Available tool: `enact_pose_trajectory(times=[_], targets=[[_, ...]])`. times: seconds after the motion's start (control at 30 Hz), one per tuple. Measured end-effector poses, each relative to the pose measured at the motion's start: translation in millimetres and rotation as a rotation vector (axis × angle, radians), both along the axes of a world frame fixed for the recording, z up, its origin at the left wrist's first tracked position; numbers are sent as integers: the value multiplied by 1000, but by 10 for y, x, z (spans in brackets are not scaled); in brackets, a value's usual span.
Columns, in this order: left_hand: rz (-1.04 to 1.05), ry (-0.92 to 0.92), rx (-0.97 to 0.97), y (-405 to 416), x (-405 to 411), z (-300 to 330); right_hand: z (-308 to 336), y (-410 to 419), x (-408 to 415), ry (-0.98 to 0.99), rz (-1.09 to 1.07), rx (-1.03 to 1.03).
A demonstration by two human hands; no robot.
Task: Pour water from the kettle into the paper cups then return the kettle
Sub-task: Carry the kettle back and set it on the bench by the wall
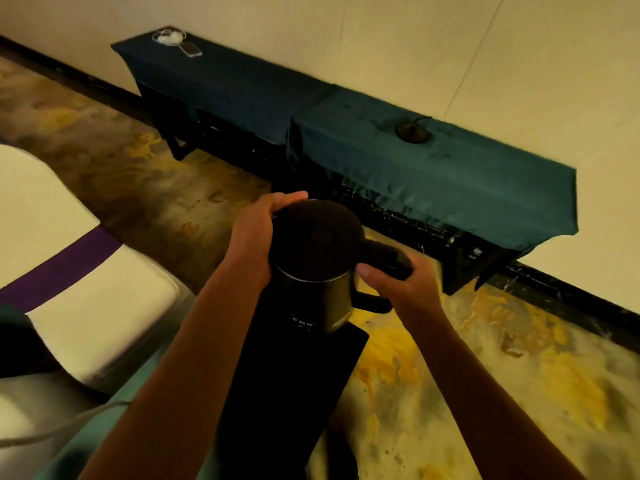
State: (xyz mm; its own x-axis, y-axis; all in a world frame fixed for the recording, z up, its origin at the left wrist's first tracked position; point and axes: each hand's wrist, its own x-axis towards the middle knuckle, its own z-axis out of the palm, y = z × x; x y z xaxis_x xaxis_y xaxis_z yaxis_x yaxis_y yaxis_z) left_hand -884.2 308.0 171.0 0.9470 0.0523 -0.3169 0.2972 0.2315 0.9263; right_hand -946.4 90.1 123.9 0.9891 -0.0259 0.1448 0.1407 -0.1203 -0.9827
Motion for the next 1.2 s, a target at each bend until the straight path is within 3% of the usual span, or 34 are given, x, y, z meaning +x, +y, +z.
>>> enact_pose_trajectory(times=[0.33,0.5,0.7,0.97,1.2], targets=[[-201,-88,-22,-776,-21,589,397,-647,-266,-17,-224,62],[-261,-285,23,-1359,11,716,449,-1190,-259,-25,-259,131],[-286,-344,-95,-2179,309,674,571,-1995,-92,-62,-275,130],[-288,-324,-140,-3100,888,601,663,-2878,427,-78,-298,72],[-284,-310,-96,-3672,1888,441,460,-3411,1427,-55,-350,55]])
